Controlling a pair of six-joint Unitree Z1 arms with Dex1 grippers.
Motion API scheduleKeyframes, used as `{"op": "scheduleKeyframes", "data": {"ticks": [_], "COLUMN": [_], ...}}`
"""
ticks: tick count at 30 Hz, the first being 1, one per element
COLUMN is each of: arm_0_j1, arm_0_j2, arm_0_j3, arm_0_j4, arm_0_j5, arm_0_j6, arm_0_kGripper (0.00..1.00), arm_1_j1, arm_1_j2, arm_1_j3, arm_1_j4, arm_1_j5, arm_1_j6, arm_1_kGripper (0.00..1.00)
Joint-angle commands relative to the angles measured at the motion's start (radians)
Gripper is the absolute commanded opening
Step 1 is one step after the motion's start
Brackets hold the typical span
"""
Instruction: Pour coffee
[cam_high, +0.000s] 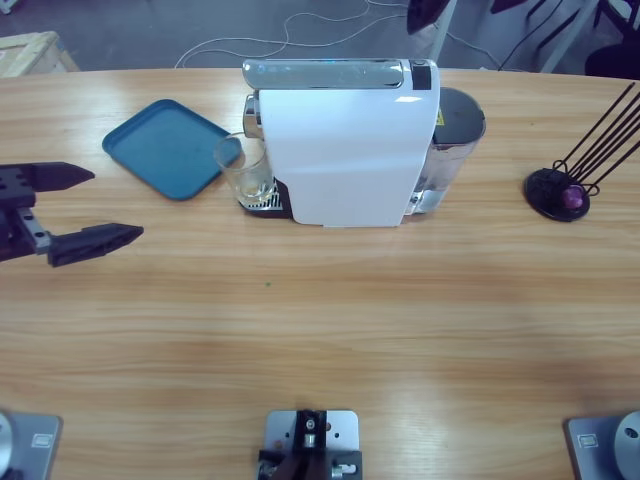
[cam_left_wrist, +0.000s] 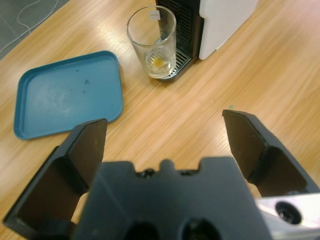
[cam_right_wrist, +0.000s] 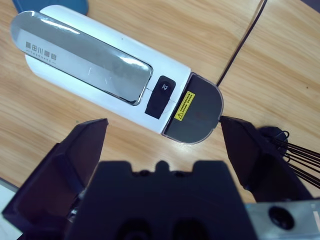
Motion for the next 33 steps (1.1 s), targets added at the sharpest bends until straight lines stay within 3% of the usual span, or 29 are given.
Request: {"op": "scheduleKeyframes", "data": {"ticks": [1, 12, 23, 27, 33], "arm_0_j1": [-0.009, -0.009, -0.008, -0.010, -0.009], "arm_0_j2": [0.011, 0.013, -0.003, -0.008, -0.025], "arm_0_j3": [0.020, 0.018, 0.023, 0.009, 0.021], "arm_0_j4": [-0.012, -0.012, -0.011, -0.011, -0.011], "arm_0_j5": [-0.016, -0.025, -0.061, -0.061, -0.084], "arm_0_j6": [0.012, 0.012, 0.012, 0.012, 0.012], "arm_0_kGripper": [0.996, 0.996, 0.996, 0.996, 0.996], "arm_1_j1": [0.013, 0.013, 0.029, 0.044, 0.124], "arm_1_j2": [0.051, 0.050, -0.096, -0.255, -0.607], "arm_1_j3": [-0.002, -0.027, 0.060, 0.293, 0.879], "arm_1_j4": [0.002, 0.002, 0.002, -0.061, -0.442], "arm_1_j5": [-0.020, -0.018, -0.027, -0.029, 0.031], "arm_1_j6": [0.010, 0.010, 0.014, 0.033, 0.058], "arm_1_kGripper": [1.000, 1.000, 1.000, 1.000, 1.000]}}
